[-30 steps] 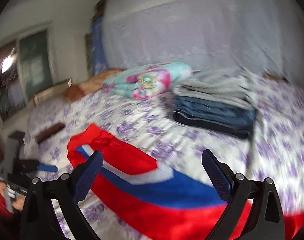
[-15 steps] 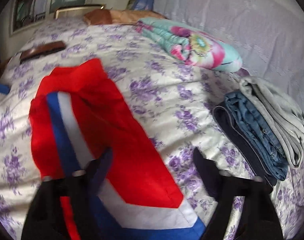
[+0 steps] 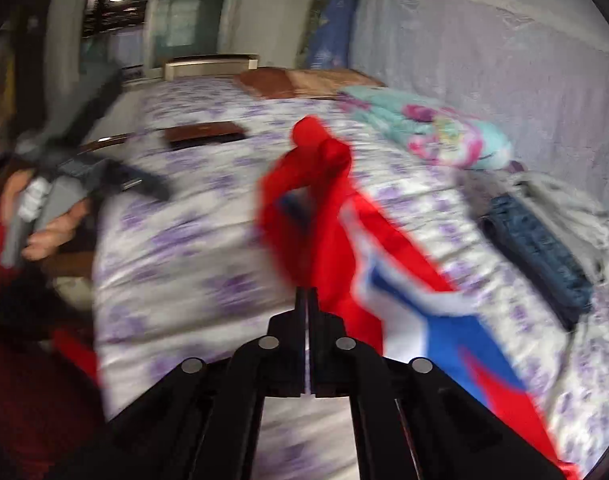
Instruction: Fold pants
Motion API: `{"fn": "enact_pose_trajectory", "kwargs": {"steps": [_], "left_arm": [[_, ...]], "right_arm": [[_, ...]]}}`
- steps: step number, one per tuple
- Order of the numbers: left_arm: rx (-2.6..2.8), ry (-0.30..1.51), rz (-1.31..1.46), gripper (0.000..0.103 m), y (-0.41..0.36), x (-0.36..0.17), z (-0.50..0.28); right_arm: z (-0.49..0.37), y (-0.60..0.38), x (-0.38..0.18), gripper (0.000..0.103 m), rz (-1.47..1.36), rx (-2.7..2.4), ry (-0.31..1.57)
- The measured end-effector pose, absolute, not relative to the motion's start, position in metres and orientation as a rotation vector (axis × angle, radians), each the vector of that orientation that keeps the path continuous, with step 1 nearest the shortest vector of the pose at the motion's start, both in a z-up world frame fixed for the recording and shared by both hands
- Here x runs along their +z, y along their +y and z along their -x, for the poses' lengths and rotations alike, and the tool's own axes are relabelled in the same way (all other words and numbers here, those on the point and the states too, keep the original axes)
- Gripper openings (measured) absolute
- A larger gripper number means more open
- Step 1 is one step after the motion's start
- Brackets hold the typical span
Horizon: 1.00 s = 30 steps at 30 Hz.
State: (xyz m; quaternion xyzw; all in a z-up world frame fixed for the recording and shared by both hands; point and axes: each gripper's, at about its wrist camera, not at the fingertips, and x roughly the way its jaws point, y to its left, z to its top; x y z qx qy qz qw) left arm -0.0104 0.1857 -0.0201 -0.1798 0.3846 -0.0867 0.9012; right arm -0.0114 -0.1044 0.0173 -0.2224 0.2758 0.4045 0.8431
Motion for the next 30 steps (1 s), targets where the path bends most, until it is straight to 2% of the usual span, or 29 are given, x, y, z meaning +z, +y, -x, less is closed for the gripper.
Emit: {"fn": "enact_pose_trajectory", "kwargs": {"steps": [4, 6, 7, 8, 9, 10, 11, 14, 15, 17, 18, 19, 25, 30], "left_arm": [[-0.191, 0.796, 0.397, 0.098, 0.185, -0.022, 0.024], [-0.199, 0.802, 0.408, 0.098, 0.184, -0.025, 0.032], [-0.201, 0.805, 0.407, 0.098, 0.183, -0.026, 0.035], [-0.201, 0.809, 0.405, 0.098, 0.182, -0.027, 0.038], [-0.198, 0.813, 0.398, 0.098, 0.181, -0.029, 0.042], [-0.196, 0.814, 0.393, 0.098, 0.180, -0.029, 0.043], [-0.195, 0.814, 0.390, 0.098, 0.179, -0.029, 0.046], [-0.200, 0.815, 0.406, 0.098, 0.179, -0.029, 0.049], [-0.205, 0.817, 0.417, 0.098, 0.179, -0.028, 0.050], [-0.217, 0.817, 0.433, 0.098, 0.181, -0.025, 0.052], [-0.220, 0.817, 0.437, 0.098, 0.182, -0.024, 0.053], [-0.220, 0.816, 0.440, 0.098, 0.183, -0.022, 0.054], [-0.242, 0.801, 0.487, 0.098, 0.189, -0.016, 0.059], [-0.283, 0.806, 0.506, 0.098, 0.176, -0.023, 0.060]], "right_arm": [[0.070, -0.086, -0.009, 0.000, 0.489, 1.007, 0.642], [0.085, -0.085, -0.006, 0.001, 0.509, 1.009, 0.600], [0.088, -0.089, 0.003, 0.010, 0.514, 0.975, 0.534], [0.085, -0.093, 0.011, 0.026, 0.523, 0.921, 0.486], [0.079, -0.098, 0.018, 0.079, 0.533, 0.840, 0.436], [0.067, -0.104, 0.028, 0.099, 0.527, 0.730, 0.355], [0.055, -0.110, 0.033, 0.100, 0.514, 0.694, 0.299], [0.007, -0.104, 0.032, 0.099, 0.543, 0.664, 0.358], [-0.006, -0.100, 0.028, 0.094, 0.538, 0.665, 0.402], [-0.027, -0.090, 0.014, 0.058, 0.512, 0.709, 0.501], [-0.032, -0.086, 0.008, 0.017, 0.512, 0.707, 0.545], [-0.031, -0.083, 0.003, 0.010, 0.503, 0.714, 0.572], [0.056, -0.060, 0.007, 0.010, 0.514, 0.914, 0.523], [0.096, -0.043, -0.029, 0.012, 0.497, 1.088, 0.661]]}}
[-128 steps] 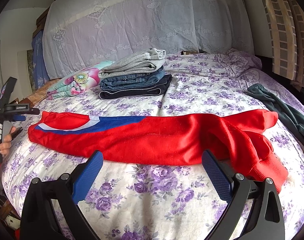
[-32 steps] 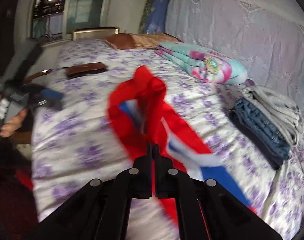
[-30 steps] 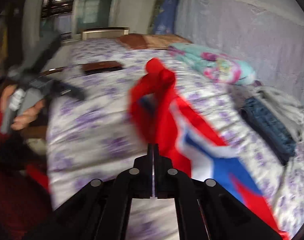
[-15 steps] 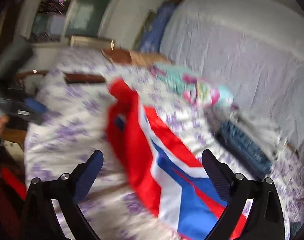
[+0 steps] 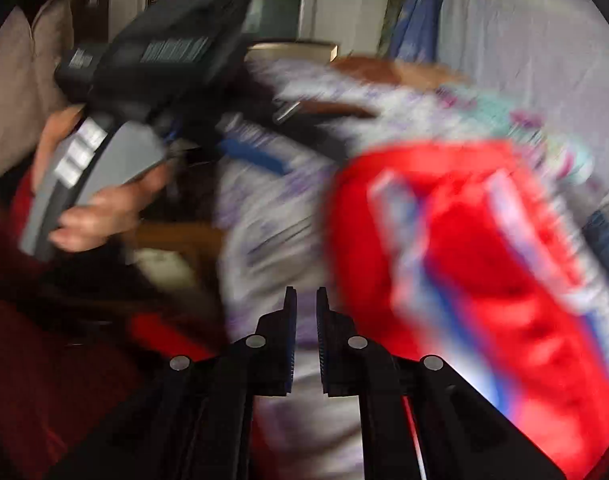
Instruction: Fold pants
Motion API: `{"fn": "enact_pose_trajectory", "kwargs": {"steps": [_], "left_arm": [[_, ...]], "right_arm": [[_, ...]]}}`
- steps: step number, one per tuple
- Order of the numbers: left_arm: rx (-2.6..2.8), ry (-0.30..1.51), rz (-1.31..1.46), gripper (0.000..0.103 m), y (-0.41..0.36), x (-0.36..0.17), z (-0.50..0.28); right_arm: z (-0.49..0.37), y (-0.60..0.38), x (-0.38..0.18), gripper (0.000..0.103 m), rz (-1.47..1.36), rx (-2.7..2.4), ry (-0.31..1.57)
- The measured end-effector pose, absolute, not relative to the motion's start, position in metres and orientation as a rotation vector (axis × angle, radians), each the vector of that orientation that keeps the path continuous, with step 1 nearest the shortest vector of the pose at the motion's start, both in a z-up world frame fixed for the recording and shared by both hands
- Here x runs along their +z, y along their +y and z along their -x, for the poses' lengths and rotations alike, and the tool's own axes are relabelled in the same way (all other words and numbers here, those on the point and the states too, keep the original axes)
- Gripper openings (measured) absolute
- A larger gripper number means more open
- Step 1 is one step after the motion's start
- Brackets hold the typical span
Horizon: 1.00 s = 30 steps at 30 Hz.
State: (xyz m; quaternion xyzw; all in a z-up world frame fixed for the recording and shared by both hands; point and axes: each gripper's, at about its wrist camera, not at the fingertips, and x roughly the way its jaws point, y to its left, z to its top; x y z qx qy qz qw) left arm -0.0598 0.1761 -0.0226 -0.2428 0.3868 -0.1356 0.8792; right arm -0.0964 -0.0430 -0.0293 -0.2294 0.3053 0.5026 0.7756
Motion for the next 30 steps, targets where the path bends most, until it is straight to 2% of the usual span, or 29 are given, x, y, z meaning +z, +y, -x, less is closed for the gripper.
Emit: {"fn": "enact_pose_trajectory", "kwargs": {"steps": [5, 7, 9, 11, 13, 16, 18, 19, 20, 22, 24, 27, 30], "left_arm": [[-0.223, 0.854, 0.502, 0.098, 0.173, -0.039, 0.049], [-0.228, 0.839, 0.522, 0.098, 0.174, -0.035, 0.044], [-0.261, 0.829, 0.546, 0.098, 0.170, -0.033, 0.035], [-0.300, 0.849, 0.563, 0.098, 0.163, -0.036, 0.021], [-0.335, 0.892, 0.587, 0.098, 0.152, -0.047, 0.003], [-0.306, 0.849, 0.497, 0.098, 0.134, -0.043, -0.004], [-0.288, 0.822, 0.494, 0.082, 0.136, -0.041, -0.008], [-0.271, 0.823, 0.494, 0.058, 0.141, -0.041, -0.011], [-0.270, 0.832, 0.502, 0.045, 0.146, -0.042, -0.016], [-0.315, 0.848, 0.602, 0.031, 0.165, -0.049, -0.023], [-0.367, 0.862, 0.699, 0.027, 0.181, -0.054, -0.026], [-0.359, 0.851, 0.676, 0.025, 0.183, -0.050, -0.024], [-0.315, 0.814, 0.611, 0.025, 0.182, -0.036, -0.025]], "right_arm": [[0.110, -0.065, -0.037, 0.025, 0.403, 1.107, 0.644], [0.109, -0.096, -0.022, 0.040, 0.310, 1.074, 0.615], [0.105, -0.130, -0.008, 0.049, 0.226, 1.003, 0.579], [0.105, -0.166, 0.005, 0.054, 0.138, 0.922, 0.547], [0.101, -0.213, 0.015, 0.064, 0.019, 0.813, 0.530], [0.108, -0.284, 0.016, 0.074, -0.175, 0.626, 0.544], [0.116, -0.336, 0.008, 0.075, -0.326, 0.508, 0.577], [0.119, -0.359, 0.002, 0.075, -0.399, 0.454, 0.596], [0.123, -0.381, -0.005, 0.075, -0.474, 0.405, 0.614], [0.126, -0.423, -0.023, 0.075, -0.657, 0.315, 0.642], [0.122, -0.448, -0.041, 0.075, -0.831, 0.289, 0.653], [0.109, -0.466, -0.061, 0.075, -1.036, 0.292, 0.628], [0.092, -0.477, -0.066, 0.084, -1.172, 0.252, 0.589]]}}
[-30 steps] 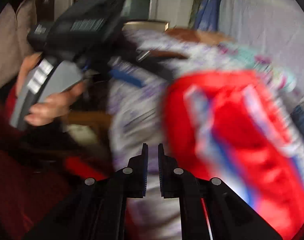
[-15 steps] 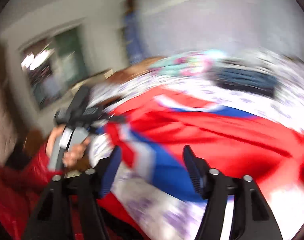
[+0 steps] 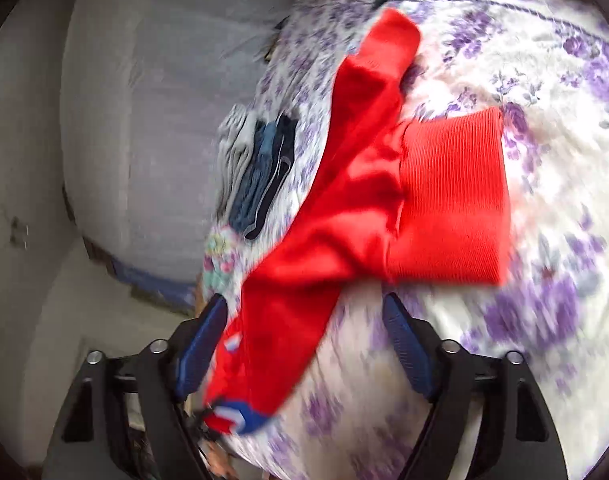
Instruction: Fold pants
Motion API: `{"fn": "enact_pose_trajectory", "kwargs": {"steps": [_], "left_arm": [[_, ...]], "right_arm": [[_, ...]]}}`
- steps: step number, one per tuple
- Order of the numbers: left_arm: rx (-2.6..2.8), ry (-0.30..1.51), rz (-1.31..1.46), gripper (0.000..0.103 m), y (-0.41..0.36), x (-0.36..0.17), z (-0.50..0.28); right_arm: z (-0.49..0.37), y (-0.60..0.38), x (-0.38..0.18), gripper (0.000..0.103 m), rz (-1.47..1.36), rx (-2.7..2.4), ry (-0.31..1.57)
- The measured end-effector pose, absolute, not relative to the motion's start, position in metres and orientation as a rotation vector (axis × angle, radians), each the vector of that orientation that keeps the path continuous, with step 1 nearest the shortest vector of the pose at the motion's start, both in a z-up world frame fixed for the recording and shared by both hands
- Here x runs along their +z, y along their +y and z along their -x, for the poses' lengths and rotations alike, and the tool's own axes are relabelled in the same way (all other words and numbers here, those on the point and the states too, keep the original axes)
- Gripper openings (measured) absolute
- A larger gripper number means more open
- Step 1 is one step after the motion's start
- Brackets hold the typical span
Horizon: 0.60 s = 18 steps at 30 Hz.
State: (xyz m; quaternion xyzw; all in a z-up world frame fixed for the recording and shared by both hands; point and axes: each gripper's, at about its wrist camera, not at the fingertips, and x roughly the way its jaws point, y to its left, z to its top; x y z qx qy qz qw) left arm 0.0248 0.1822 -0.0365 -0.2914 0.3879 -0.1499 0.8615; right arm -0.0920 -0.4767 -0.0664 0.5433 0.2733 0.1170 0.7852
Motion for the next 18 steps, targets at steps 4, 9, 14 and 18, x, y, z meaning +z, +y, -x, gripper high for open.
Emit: {"fn": "enact_pose_trajectory", "kwargs": {"steps": [4, 9, 14, 18], "left_arm": [[-0.275, 0.759, 0.594, 0.024, 0.192, -0.017, -0.030], [-0.234, 0.736, 0.565, 0.024, 0.210, -0.006, -0.031], [-0.217, 0.768, 0.590, 0.024, 0.222, -0.021, -0.013], [-0.219, 0.823, 0.516, 0.032, 0.220, -0.037, 0.004]], "right_arm": [[0.064, -0.479, -0.068, 0.081, -1.228, 0.202, 0.600], [0.073, -0.475, -0.042, 0.010, -0.928, 0.157, 0.585], [0.102, -0.481, -0.048, 0.010, -0.705, 0.129, 0.696], [0.115, -0.489, -0.051, 0.022, -0.690, 0.129, 0.760]]}}
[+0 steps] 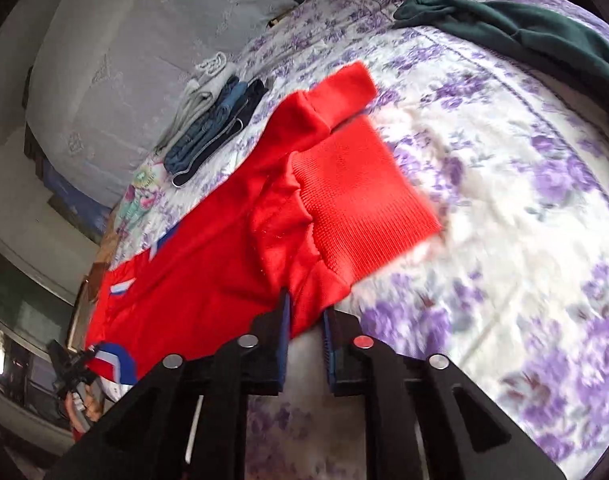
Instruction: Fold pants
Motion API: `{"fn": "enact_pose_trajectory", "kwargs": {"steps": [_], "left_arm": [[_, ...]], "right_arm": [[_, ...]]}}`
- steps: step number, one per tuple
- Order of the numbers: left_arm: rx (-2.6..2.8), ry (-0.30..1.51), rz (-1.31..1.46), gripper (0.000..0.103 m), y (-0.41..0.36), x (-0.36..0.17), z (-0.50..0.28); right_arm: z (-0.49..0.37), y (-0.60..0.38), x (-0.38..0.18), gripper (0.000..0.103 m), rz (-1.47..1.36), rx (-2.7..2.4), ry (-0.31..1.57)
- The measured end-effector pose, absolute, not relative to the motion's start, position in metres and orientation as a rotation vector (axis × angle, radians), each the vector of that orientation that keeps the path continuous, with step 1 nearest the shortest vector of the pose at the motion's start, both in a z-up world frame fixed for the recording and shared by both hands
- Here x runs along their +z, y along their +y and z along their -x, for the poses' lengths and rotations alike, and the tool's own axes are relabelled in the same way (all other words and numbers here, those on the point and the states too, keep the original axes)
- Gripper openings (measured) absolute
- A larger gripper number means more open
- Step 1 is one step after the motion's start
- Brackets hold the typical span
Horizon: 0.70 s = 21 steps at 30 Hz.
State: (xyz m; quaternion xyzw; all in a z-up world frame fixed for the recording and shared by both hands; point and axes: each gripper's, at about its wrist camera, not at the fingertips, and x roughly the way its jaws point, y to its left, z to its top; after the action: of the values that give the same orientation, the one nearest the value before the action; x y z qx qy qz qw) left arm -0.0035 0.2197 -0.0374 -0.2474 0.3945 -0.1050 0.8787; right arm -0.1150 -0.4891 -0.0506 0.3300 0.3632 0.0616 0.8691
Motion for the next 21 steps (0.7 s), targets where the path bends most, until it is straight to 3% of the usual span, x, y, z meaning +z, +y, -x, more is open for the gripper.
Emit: {"fn": "enact_pose_trajectory", "kwargs": {"steps": [2, 3, 4, 5, 9, 13, 19, 21], "left_arm": [[-0.212, 0.809, 0.485, 0.050, 0.225, -0.028, 0.013], [-0.179, 0.784, 0.464, 0.059, 0.228, -0.023, 0.018], [-0.122, 0.752, 0.433, 0.080, 0.232, -0.016, 0.024], [-0.044, 0.712, 0.394, 0.094, 0.235, -0.009, 0.030], [0.094, 0.638, 0.298, 0.094, 0.249, 0.006, 0.038], [0.054, 0.656, 0.347, 0.094, 0.249, 0.007, 0.020], [0.005, 0.689, 0.317, 0.095, 0.227, 0.011, -0.009], [-0.012, 0.710, 0.307, 0.095, 0.222, 0.012, -0.029]], "right_arm": [[0.124, -0.497, -0.040, 0.039, -0.698, 0.112, 0.702], [0.131, -0.499, -0.029, 0.063, -0.673, 0.052, 0.661], [0.137, -0.505, -0.016, 0.072, -0.633, -0.015, 0.605], [0.142, -0.509, -0.007, 0.072, -0.612, -0.042, 0.570], [0.122, -0.524, 0.010, 0.071, -0.637, -0.007, 0.519], [0.069, -0.521, -0.003, 0.051, -0.777, 0.104, 0.590], [-0.040, -0.482, -0.018, 0.057, -0.808, 0.251, 0.804], [-0.072, -0.489, -0.004, 0.057, -0.790, 0.213, 0.752]]}}
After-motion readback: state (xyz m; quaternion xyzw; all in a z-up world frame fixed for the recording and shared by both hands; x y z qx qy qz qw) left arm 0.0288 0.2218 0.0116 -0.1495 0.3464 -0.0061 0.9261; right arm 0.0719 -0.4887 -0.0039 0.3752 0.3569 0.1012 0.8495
